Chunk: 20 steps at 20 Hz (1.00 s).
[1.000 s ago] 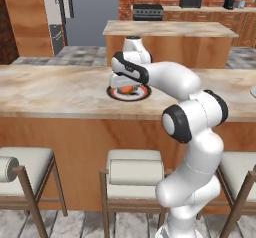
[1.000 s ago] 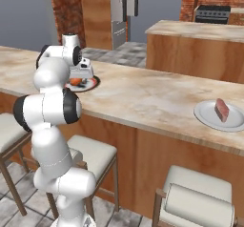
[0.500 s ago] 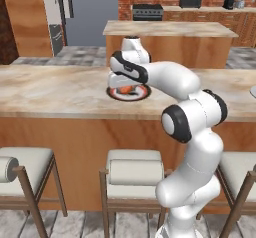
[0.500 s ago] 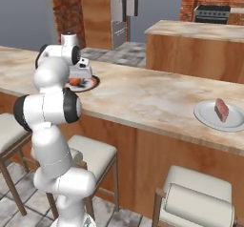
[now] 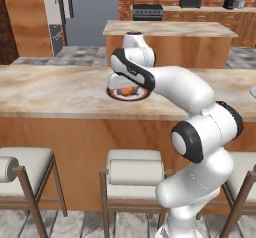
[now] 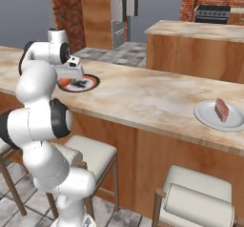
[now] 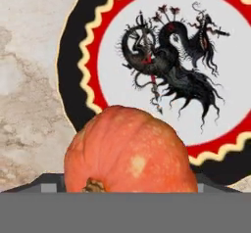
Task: Transport the steak and squash to the fridge. Place the steak on the rack containing meat and place the squash on the rack containing the vegetable, ensuring meats and vegetables are on different racks.
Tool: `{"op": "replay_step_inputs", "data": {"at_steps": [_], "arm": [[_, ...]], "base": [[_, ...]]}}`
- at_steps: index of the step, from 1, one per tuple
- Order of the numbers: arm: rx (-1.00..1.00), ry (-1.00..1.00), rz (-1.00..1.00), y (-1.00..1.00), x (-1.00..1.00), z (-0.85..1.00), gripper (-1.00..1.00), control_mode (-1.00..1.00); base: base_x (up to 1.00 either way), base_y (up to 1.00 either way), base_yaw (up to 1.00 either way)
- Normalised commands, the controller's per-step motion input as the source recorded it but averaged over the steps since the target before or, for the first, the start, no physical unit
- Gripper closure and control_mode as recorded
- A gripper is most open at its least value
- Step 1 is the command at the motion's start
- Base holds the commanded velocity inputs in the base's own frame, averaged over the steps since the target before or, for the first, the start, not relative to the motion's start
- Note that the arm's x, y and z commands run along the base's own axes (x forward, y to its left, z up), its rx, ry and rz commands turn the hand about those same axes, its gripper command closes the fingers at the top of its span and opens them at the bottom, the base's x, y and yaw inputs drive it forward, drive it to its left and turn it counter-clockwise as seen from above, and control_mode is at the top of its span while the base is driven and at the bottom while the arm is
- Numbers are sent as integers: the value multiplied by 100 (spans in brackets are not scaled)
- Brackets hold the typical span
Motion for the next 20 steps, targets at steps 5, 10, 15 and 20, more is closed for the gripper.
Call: {"op": "replay_step_inputs", "data": {"at_steps": [5,10,15,20], "arm": [[3,0,-2,-24,-100,53,100,-100],[0,-8,0,-45,-100,51,100,-100],[0,-19,-4,-65,-100,33,100,-100],[3,-18,-1,-59,-100,35,100,-100]], "base": [[0,0,0],[0,0,0],[0,0,0],[0,0,0]]}}
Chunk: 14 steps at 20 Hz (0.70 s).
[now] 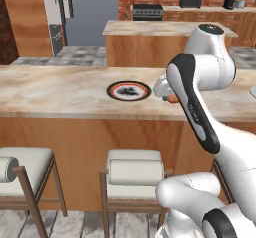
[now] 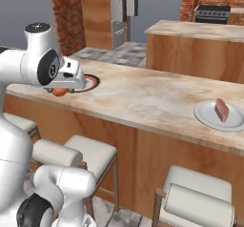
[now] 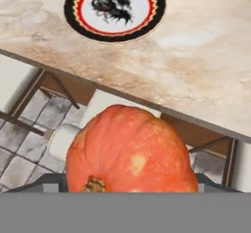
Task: Transport the steak and squash to the fridge. Place the steak on the rack containing meat and place the squash on the rack containing the vegetable, ensuring meats and vegetables are on different racks.
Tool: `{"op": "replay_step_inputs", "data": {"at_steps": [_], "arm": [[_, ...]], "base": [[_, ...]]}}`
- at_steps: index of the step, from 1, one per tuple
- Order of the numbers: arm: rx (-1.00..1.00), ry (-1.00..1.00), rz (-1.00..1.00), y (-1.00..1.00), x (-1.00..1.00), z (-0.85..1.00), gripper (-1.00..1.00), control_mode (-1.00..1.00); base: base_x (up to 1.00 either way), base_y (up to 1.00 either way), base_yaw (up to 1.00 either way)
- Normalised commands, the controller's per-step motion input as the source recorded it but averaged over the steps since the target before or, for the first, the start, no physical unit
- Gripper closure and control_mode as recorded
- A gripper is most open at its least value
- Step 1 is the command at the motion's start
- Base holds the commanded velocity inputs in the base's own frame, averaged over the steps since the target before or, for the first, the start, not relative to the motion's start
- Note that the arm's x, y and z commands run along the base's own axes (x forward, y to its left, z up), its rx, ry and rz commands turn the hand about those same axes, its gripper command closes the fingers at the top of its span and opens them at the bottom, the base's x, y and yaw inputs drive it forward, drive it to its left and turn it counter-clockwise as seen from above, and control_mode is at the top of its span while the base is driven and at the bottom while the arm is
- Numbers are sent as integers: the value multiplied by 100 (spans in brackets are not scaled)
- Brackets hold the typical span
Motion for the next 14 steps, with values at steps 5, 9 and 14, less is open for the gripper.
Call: {"op": "replay_step_inputs", "data": {"at_steps": [5,9,14], "arm": [[2,-23,0,-27,-100,65,100,-100],[1,-7,-3,-13,-97,54,100,-100],[1,-1,-17,1,-95,31,100,-100]], "base": [[0,0,0],[0,0,0],[0,0,0]]}}
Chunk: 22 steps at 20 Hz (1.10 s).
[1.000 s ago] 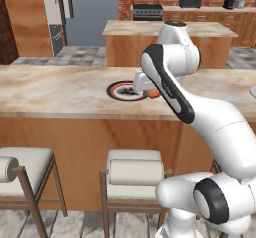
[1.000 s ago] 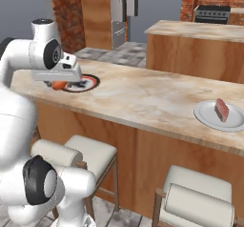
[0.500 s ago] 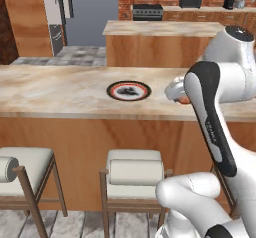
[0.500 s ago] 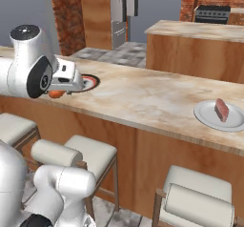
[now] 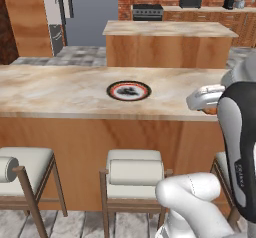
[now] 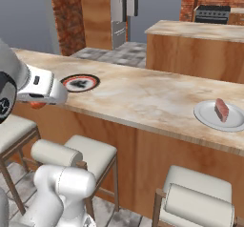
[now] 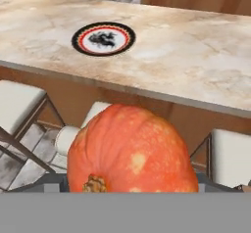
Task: Transport the steak and squash to the fridge. Place the steak on the rack containing meat and place the squash on the rack containing the vegetable, ensuring meats and vegetables are on different racks.
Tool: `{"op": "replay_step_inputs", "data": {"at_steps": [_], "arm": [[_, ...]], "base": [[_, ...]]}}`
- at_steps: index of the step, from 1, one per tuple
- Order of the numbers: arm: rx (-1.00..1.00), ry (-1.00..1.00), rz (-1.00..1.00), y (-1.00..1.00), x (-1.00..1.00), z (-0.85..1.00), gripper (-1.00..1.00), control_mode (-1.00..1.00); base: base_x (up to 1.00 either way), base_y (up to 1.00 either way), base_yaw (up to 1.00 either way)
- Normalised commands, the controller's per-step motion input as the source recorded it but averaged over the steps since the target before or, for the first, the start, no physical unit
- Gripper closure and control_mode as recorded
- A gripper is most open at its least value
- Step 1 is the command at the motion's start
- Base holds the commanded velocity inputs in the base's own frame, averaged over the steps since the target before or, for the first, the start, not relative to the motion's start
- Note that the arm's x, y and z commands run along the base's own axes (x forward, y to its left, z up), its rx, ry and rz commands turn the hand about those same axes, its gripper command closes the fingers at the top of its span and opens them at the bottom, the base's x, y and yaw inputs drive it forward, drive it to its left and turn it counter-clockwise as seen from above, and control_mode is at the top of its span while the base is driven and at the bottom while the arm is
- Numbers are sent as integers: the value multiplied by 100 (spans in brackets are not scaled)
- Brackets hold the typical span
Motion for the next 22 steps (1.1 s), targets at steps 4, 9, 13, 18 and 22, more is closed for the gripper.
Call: {"op": "replay_step_inputs", "data": {"at_steps": [4,9,13,18,22], "arm": [[3,-3,-15,0,-83,26,100,-100],[1,-7,-10,-2,-75,42,100,-100],[0,0,0,0,0,0,100,100],[0,0,0,0,0,0,100,100],[0,0,0,0,0,0,100,100]], "base": [[0,0,0],[0,0,0],[-100,0,-15],[-100,-43,-19],[-97,-79,-37]]}}
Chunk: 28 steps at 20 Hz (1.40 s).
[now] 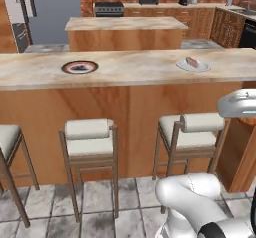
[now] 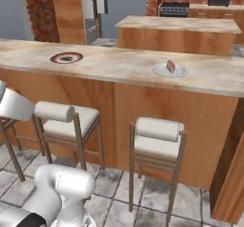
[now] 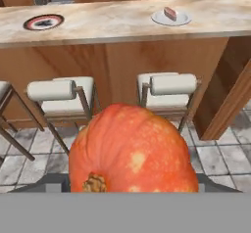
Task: Transport the steak and squash to the fridge. Place the steak on the rack containing meat and place the squash on the rack containing the vegetable, ensuring meats and vegetables are on different racks.
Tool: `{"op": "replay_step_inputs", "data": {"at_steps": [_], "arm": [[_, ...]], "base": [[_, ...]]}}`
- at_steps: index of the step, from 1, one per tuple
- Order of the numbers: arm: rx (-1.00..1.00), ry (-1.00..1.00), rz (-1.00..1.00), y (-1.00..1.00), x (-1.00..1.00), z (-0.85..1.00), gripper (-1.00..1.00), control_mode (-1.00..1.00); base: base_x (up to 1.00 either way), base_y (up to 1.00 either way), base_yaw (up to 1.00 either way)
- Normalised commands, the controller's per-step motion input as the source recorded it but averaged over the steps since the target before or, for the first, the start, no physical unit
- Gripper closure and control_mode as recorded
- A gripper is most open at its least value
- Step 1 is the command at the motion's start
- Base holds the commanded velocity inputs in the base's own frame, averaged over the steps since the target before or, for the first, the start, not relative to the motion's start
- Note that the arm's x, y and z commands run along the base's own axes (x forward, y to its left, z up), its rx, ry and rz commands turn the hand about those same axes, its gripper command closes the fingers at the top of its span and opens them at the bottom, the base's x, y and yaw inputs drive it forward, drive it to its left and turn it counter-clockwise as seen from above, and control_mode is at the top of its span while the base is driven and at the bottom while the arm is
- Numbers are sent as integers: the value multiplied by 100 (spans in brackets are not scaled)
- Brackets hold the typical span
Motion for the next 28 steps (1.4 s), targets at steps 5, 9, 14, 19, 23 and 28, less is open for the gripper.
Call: {"op": "replay_step_inputs", "data": {"at_steps": [5,9,14,19,23,28], "arm": [[0,0,0,0,0,0,100,100],[0,0,0,0,0,0,100,100],[0,0,0,0,0,0,100,100],[0,0,0,0,0,0,100,100],[0,0,0,0,0,0,100,100],[0,0,0,0,0,0,100,100]], "base": [[-14,-100,-55],[4,-100,-40],[53,-100,-10],[90,-100,0],[92,-100,2],[71,-100,1]]}}
